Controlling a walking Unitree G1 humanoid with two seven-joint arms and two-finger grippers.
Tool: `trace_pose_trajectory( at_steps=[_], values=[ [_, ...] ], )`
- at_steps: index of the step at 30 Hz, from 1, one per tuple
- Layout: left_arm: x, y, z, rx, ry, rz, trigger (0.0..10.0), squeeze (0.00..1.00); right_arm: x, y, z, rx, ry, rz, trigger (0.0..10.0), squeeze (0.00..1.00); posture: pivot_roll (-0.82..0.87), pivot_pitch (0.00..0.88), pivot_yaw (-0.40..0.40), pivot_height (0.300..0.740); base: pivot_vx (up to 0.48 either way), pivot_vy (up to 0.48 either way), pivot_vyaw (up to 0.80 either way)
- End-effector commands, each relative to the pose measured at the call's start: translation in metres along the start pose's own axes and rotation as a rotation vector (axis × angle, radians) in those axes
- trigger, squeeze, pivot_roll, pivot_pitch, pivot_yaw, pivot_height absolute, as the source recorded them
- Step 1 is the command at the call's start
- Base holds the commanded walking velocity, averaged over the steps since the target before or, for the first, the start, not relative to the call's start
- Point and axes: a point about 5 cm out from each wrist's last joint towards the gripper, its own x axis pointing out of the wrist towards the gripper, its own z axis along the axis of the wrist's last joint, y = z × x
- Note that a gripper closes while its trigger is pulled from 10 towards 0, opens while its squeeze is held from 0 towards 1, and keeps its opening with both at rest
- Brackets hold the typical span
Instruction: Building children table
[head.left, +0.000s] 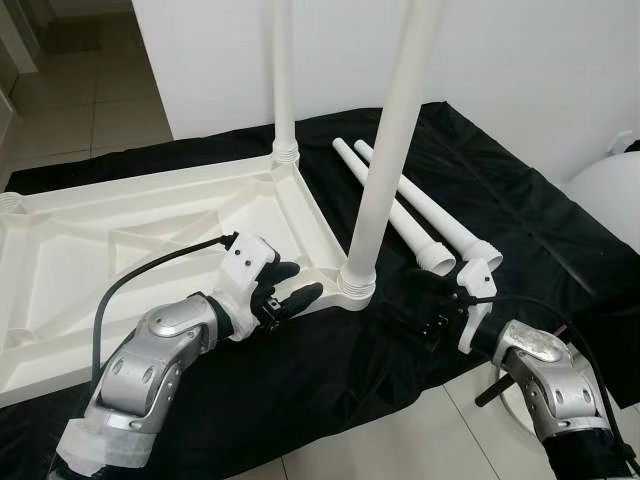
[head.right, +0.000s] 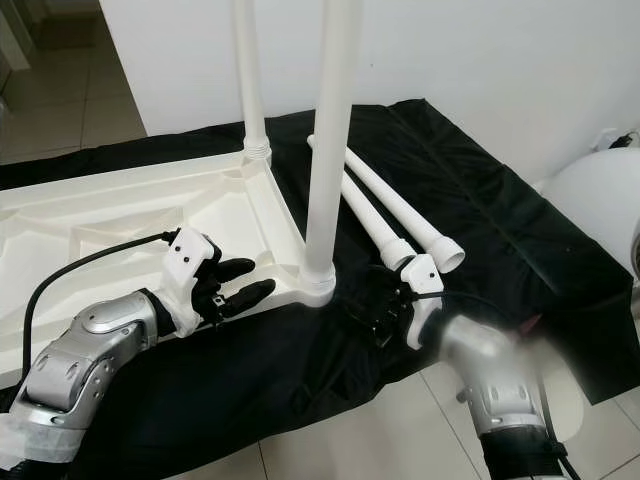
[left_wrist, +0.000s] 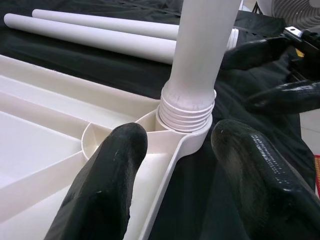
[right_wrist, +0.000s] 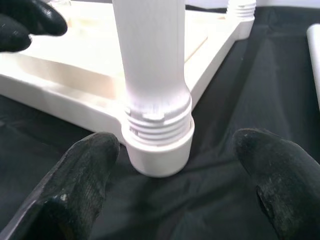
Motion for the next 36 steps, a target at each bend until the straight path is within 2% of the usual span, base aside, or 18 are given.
trace_pose_trajectory(
  at_steps=[1,3,9,12,18,29,31,34,35,36],
  values=[
    [-0.003,-0.003,-0.001,0.000,-0.003,-0.023,10.0,0.00,0.002,0.001,-0.003,0.002,0.004,0.001,10.0,0.00,-0.01,0.018,-0.022,0.740,0.000,0.000,0.00],
    [-0.004,-0.011,-0.007,-0.021,0.009,-0.047,10.0,0.00,0.009,0.000,0.000,-0.002,-0.011,0.000,10.0,0.00,-0.01,0.018,-0.022,0.740,0.000,0.000,0.00],
    [-0.005,-0.017,-0.009,-0.045,0.021,-0.075,10.0,0.00,0.015,0.000,0.001,-0.007,-0.018,0.010,10.0,0.00,0.00,0.014,-0.022,0.740,0.000,0.000,0.00],
    [-0.004,-0.021,-0.006,-0.043,0.017,-0.091,10.0,0.00,0.027,-0.003,0.004,-0.033,-0.024,0.006,10.0,0.00,0.00,0.018,-0.023,0.740,0.000,0.000,0.00],
    [0.004,-0.020,0.007,-0.034,-0.032,-0.075,10.0,0.00,0.052,-0.008,0.012,-0.062,-0.053,-0.013,10.0,0.00,0.01,0.032,-0.028,0.740,0.000,0.000,0.00],
    [0.004,-0.024,0.004,-0.066,-0.025,-0.048,10.0,0.00,0.072,-0.012,0.020,-0.081,-0.072,-0.014,10.0,0.00,0.02,0.048,-0.038,0.740,0.000,0.000,0.00],
    [0.004,-0.021,0.000,-0.051,-0.011,0.006,10.0,0.00,0.080,-0.012,0.021,-0.102,-0.066,0.001,10.0,0.00,0.03,0.052,-0.044,0.740,0.000,0.000,0.00],
    [0.005,-0.018,-0.002,-0.052,-0.008,0.028,10.0,0.00,0.081,-0.012,0.021,-0.106,-0.065,0.006,10.0,0.00,0.03,0.052,-0.044,0.740,0.000,0.000,0.00],
    [0.005,-0.015,-0.003,-0.044,-0.002,0.055,10.0,0.00,0.083,-0.012,0.022,-0.113,-0.068,0.013,9.0,0.00,0.03,0.053,-0.049,0.740,0.000,0.000,0.00],
    [0.006,-0.013,-0.004,-0.043,0.003,0.082,10.0,0.00,0.085,-0.013,0.023,-0.121,-0.071,0.019,4.4,0.00,0.03,0.057,-0.053,0.740,0.000,0.000,0.00]
  ],
)
